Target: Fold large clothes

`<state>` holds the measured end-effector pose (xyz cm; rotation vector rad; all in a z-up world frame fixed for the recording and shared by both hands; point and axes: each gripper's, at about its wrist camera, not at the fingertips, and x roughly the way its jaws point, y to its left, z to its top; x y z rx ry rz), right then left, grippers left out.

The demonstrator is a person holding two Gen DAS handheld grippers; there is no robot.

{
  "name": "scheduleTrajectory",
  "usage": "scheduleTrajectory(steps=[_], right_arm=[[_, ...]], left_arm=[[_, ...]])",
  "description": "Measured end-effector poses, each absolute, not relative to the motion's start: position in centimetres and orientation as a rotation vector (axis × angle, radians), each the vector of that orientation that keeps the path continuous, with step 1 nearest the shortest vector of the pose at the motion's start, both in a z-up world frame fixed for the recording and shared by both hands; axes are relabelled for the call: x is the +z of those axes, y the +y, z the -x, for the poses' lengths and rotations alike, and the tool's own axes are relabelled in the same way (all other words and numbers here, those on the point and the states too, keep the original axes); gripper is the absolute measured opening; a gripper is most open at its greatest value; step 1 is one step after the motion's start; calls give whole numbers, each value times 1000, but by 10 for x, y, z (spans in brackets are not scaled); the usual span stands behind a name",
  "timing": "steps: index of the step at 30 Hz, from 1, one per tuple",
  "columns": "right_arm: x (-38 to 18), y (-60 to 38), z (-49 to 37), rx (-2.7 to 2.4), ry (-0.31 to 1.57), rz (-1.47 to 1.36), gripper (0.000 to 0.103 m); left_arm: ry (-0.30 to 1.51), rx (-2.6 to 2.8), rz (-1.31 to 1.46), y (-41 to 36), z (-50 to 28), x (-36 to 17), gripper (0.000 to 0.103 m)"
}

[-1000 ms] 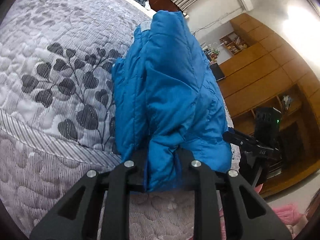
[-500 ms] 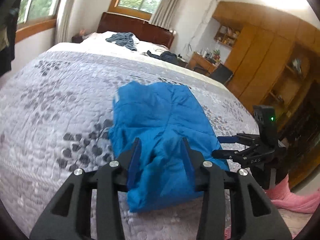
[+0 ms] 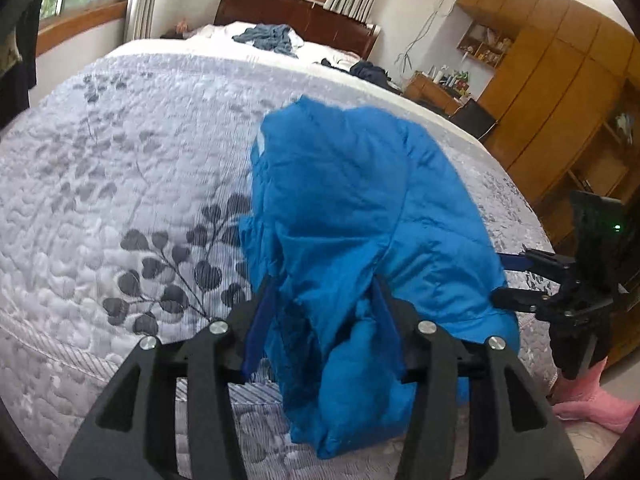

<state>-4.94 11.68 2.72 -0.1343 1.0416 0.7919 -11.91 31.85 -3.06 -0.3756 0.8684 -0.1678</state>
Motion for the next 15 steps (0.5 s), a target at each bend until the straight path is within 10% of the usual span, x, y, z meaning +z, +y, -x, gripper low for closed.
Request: scheduleTrajectory(steps=[15], right_arm=[[39,92,36,853,1058,-17,86]], left_arm=[[858,-232,551,342,114,-19,75]])
